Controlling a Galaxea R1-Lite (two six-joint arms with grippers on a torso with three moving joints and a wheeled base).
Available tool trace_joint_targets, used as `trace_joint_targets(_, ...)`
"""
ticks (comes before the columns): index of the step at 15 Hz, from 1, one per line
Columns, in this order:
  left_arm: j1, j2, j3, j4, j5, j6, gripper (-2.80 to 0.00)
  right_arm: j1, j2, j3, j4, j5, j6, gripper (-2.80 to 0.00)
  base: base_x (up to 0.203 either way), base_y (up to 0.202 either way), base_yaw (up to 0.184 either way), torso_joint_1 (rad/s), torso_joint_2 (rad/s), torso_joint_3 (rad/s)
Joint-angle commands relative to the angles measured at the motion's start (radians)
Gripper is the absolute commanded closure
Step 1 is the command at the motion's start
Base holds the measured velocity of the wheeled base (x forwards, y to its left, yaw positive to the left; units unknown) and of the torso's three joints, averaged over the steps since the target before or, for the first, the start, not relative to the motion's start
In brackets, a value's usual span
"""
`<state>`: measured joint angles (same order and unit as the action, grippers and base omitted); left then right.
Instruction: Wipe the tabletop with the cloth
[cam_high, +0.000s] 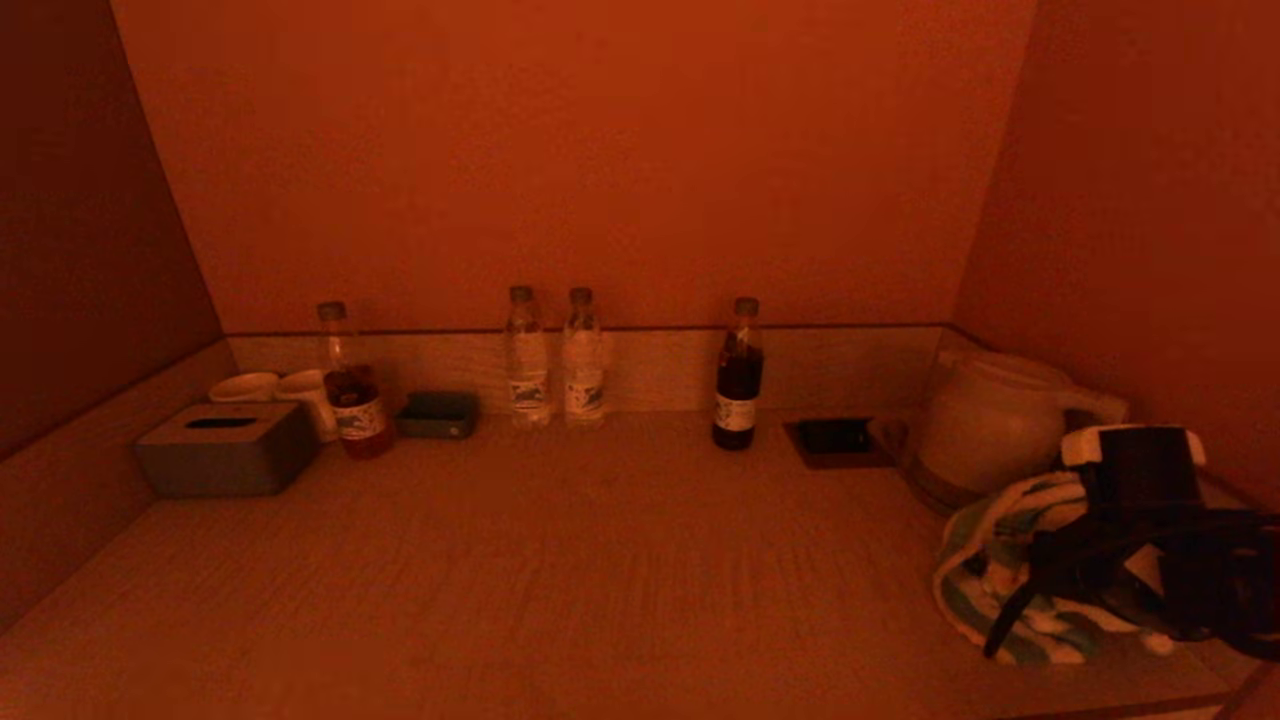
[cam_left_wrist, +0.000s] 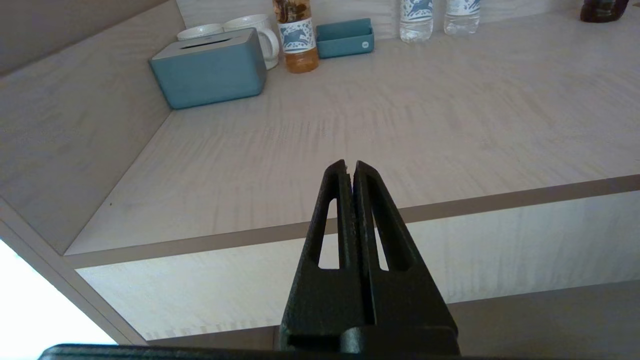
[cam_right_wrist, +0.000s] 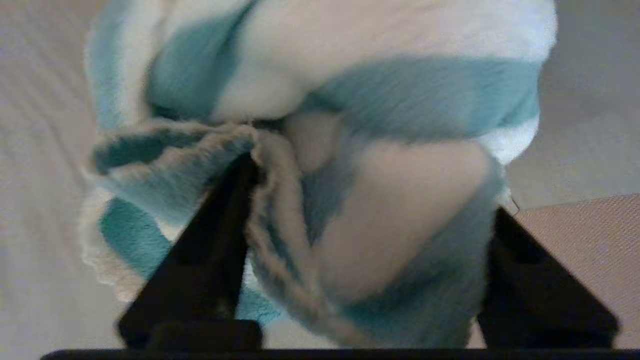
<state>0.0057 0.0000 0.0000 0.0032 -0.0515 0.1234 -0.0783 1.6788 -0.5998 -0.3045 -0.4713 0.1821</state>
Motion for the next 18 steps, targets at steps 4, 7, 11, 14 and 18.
trace_joint_targets(4, 0.0, 0.0, 0.0, 0.0, -0.001, 0.001, 0.0, 0.011, -0.054, 0.022, -0.015, 0.0, -0.005, -2.8, 0.0, 0.0, 0.0, 0.0, 0.0, 0.0)
trace_joint_targets(7, 0.0, 0.0, 0.0, 0.0, -0.001, 0.001, 0.0, 0.06, -0.221, 0.045, -0.032, -0.001, -0.03, -2.8, 0.0, 0.0, 0.0, 0.0, 0.0, 0.0)
trace_joint_targets(11, 0.0, 0.0, 0.0, 0.0, -0.001, 0.001, 0.0, 0.101, -0.306, 0.057, -0.033, -0.004, -0.049, -2.8, 0.0, 0.0, 0.0, 0.0, 0.0, 0.0)
trace_joint_targets(14, 0.0, 0.0, 0.0, 0.0, 0.001, 0.001, 0.0, 0.126, -0.406, 0.072, -0.031, -0.002, -0.088, -2.8, 0.0, 0.0, 0.0, 0.0, 0.0, 0.0)
trace_joint_targets(18, -0.001, 0.0, 0.0, 0.0, -0.001, 0.001, 0.0, 0.19, -0.608, 0.096, -0.031, 0.006, -0.176, -2.8, 0.0, 0.0, 0.0, 0.0, 0.0, 0.0)
